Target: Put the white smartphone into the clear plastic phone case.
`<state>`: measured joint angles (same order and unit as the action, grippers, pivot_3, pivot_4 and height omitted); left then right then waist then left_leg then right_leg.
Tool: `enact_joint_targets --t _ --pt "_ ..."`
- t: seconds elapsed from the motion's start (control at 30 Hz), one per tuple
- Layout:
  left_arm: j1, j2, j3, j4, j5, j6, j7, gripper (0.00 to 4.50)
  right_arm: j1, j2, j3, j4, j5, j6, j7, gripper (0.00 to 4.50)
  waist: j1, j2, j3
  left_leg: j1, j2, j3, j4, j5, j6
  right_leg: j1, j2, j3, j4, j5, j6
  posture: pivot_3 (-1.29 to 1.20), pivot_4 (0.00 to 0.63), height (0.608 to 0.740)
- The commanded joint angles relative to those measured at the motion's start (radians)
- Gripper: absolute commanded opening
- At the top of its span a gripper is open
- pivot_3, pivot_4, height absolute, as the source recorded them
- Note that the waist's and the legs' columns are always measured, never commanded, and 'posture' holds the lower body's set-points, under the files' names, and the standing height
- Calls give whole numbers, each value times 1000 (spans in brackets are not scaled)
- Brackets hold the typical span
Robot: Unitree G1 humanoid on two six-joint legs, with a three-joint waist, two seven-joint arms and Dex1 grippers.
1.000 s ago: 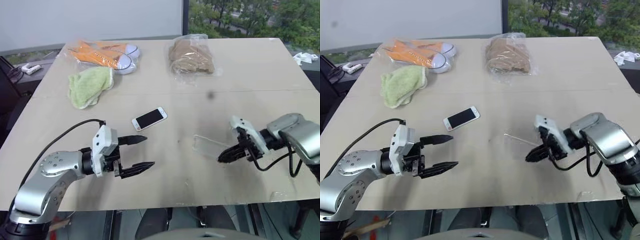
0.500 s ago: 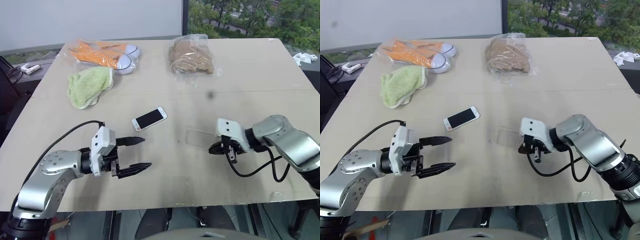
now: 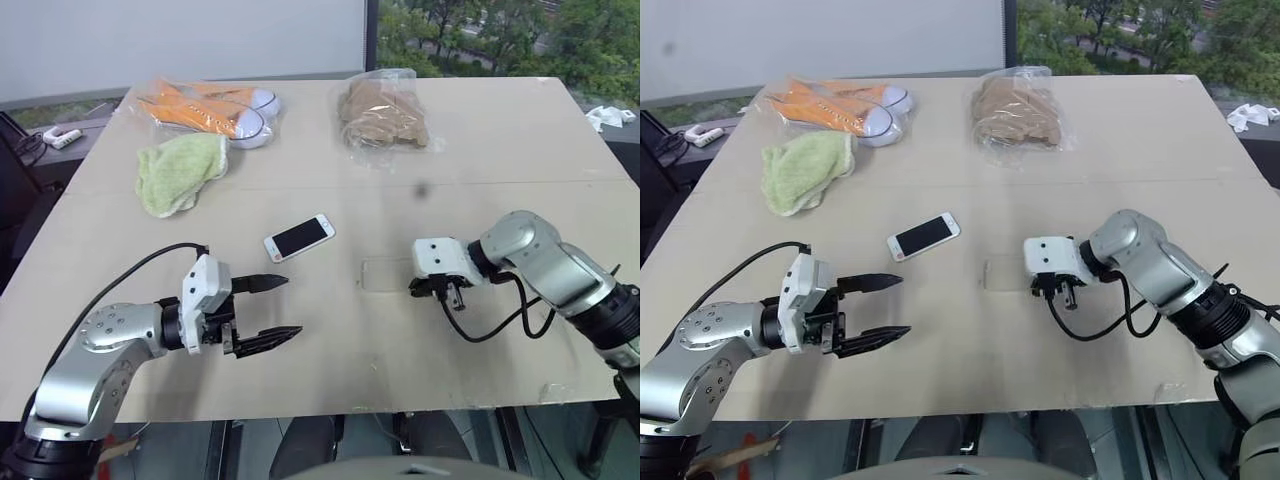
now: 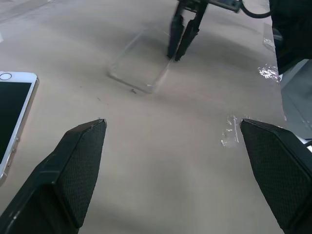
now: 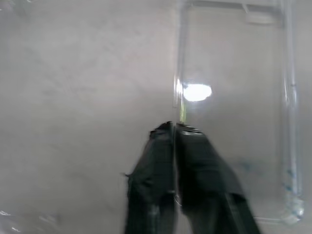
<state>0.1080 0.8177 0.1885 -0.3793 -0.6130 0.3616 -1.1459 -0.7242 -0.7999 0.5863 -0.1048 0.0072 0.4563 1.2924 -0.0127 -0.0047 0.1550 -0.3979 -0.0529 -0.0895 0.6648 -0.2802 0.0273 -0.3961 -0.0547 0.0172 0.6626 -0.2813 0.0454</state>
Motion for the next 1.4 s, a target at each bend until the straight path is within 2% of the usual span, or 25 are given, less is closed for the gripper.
enact_joint_targets --t 0.03,0.17,0.2,0.3,0.47,0.53,0.67,0.8,0.9,1.13,1.4 --pt "9 1 28 -2 -4 -24 -10 4500 -26 -23 -53 -24 2 -32 41 2393 0 0 0 0 0 0 0 0 0 0 0 0 0 0 0 0 150 740" --pt "10 2 28 7 -3 -31 -17 4500 -33 -56 -136 -115 68 52 74 4234 1 0 0 -1 0 0 0 0 0 0 0 0 0 0 0 0 150 740" --pt "8 3 30 13 -3 -33 -20 4500 -23 -72 -165 -159 101 90 86 4386 1 0 0 -1 0 0 0 0 0 0 0 0 0 0 0 0 150 740" --pt "-3 13 45 56 9 -51 -31 4500 42 -97 -265 -279 220 211 80 4386 2 0 0 -1 0 0 0 0 0 0 0 0 0 0 0 0 150 740" --pt "-77 7 76 190 51 -62 26 4500 282 -107 -483 -414 376 290 -1 4386 19 -1 0 -1 0 -2 0 0 0 1 0 -2 -1 0 0 0 150 740" --pt "-130 -6 71 235 46 -50 40 4500 376 -53 -579 -440 405 307 -106 4386 25 -1 -1 -1 0 -1 2 0 0 1 0 -1 0 0 0 0 150 740" --pt "-287 -24 4 365 108 -74 44 4500 592 124 -784 -523 439 269 -330 4386 32 -3 -2 -1 0 -2 3 0 0 2 0 -2 2 0 0 0 150 740" --pt "-431 -43 -78 515 186 -126 3 4500 806 173 -931 -661 523 295 -392 4386 31 -3 -2 -1 -2 -1 3 0 0 2 -1 -1 3 0 1 0 150 740" --pt "-584 -91 -174 696 276 -193 -39 4500 959 241 -1043 -760 576 224 -431 4386 28 -4 -2 -1 -2 -1 3 0 0 2 0 -2 3 0 1 0 150 740" --pt "-820 -222 -289 1029 406 -319 -88 4500 1071 243 -1107 -865 754 251 -523 4386 1 -9 -5 3 -2 3 6 0 1 2 2 -1 10 1 2 0 150 740" --pt "-857 -231 -335 1149 513 -320 -74 4500 1078 182 -1092 -870 820 243 -601 4386 -3 -11 -6 5 -1 4 6 0 1 2 3 0 14 0 2 0 150 740"
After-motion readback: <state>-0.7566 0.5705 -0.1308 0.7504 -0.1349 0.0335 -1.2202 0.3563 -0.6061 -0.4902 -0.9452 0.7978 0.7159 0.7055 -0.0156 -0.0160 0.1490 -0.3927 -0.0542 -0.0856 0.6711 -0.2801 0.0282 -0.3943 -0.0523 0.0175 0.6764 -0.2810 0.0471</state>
